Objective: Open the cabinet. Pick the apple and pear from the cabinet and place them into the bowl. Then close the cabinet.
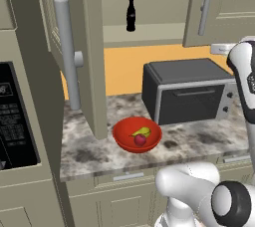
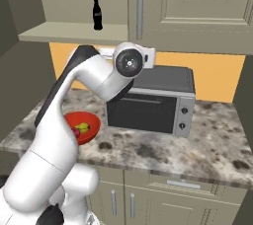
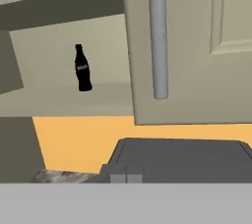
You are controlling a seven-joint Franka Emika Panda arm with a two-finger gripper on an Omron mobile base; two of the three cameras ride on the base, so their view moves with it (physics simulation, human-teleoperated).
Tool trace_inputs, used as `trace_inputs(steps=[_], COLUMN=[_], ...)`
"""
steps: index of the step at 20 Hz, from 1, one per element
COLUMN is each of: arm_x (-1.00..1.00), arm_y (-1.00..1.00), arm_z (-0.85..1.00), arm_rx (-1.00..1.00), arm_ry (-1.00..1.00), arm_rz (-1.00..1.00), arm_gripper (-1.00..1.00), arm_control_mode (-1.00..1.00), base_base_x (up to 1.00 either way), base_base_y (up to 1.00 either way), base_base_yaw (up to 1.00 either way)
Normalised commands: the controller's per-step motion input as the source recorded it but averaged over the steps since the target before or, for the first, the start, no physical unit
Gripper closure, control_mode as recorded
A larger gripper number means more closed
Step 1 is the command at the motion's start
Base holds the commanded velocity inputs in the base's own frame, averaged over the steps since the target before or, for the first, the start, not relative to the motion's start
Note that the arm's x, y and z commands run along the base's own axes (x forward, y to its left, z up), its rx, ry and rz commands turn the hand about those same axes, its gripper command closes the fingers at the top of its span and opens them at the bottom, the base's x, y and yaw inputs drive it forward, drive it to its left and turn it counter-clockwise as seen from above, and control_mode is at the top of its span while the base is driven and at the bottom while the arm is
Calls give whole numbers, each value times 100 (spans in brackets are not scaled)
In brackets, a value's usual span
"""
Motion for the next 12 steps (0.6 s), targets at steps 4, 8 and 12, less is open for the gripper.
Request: trace_inputs(steps=[4, 8, 12], arm_x=[-60, -63, -57], arm_y=[19, 32, 27], arm_z=[27, 15, 3], arm_rx=[-3, -4, -3], arm_ry=[0, 0, 0], arm_rz=[0, 0, 0], arm_gripper=[100, -100, -100], arm_control_mode=[-100, -100, -100], base_base_x=[0, 0, 0], base_base_y=[0, 0, 0], base_base_yaw=[0, 0, 0])
